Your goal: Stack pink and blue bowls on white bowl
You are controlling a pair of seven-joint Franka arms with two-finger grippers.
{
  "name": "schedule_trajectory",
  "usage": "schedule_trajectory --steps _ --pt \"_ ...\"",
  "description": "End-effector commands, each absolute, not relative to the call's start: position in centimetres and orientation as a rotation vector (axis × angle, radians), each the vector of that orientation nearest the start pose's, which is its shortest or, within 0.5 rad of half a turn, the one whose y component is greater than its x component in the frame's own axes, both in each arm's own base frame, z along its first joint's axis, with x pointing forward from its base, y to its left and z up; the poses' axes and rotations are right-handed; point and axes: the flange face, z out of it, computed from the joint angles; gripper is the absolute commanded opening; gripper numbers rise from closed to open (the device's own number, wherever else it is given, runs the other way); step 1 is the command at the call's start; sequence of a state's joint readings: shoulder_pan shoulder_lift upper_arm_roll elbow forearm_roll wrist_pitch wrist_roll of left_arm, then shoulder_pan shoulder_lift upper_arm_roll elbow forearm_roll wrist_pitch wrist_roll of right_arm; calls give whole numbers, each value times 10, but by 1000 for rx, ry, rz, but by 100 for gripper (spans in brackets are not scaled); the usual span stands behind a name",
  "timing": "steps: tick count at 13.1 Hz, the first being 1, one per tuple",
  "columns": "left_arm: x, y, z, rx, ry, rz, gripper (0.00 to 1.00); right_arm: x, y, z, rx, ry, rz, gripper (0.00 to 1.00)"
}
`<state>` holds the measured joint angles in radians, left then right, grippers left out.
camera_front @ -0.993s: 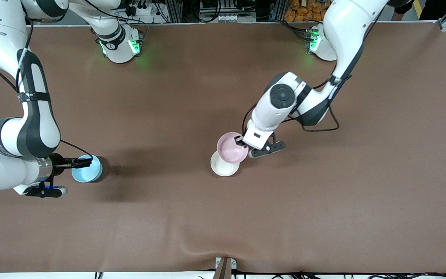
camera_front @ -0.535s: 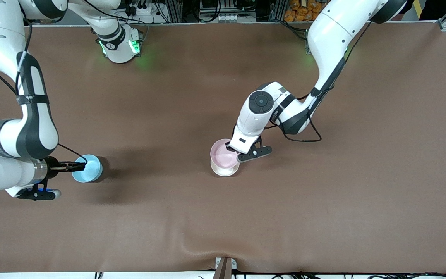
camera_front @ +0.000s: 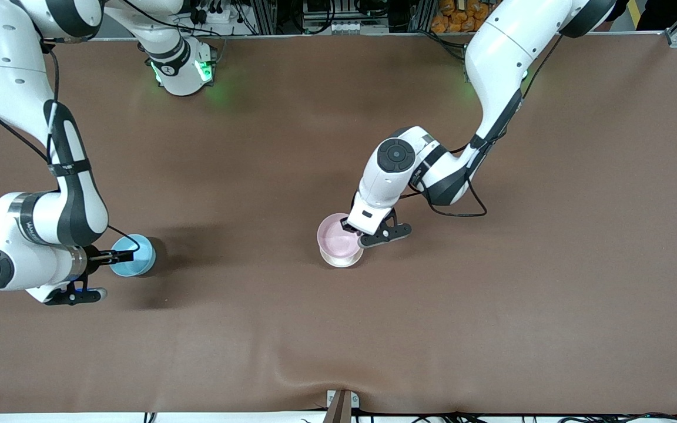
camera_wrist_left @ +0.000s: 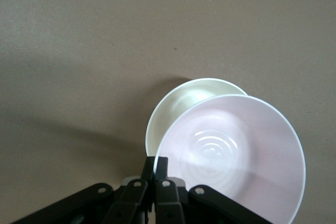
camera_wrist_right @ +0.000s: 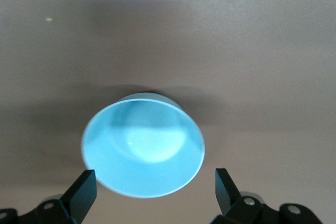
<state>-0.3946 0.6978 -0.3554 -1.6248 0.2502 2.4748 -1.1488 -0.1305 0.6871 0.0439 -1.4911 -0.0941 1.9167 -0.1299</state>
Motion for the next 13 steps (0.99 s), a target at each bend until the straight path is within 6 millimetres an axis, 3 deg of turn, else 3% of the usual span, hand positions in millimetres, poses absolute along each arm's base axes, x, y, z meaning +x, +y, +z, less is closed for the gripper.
schedule_trajectory --steps 1,3,6,11,12,13 --pt "547 -461 248 -3285 -528 -179 0 668 -87 228 -3131 -196 368 100" --pt "548 -459 246 -3284 -529 -180 0 667 -91 226 -3129 -203 355 100" --pt "550 -455 241 -3271 -527 -186 0 656 -93 200 -3135 -204 266 100" --pt "551 -455 237 -3267 -528 -183 0 646 -99 188 -3052 -110 270 100" --pt "551 -455 237 -3266 -538 -181 24 645 -102 188 -3051 -103 271 97" --pt "550 -455 236 -3264 -538 -182 97 645 -102 188 -3049 -102 273 95"
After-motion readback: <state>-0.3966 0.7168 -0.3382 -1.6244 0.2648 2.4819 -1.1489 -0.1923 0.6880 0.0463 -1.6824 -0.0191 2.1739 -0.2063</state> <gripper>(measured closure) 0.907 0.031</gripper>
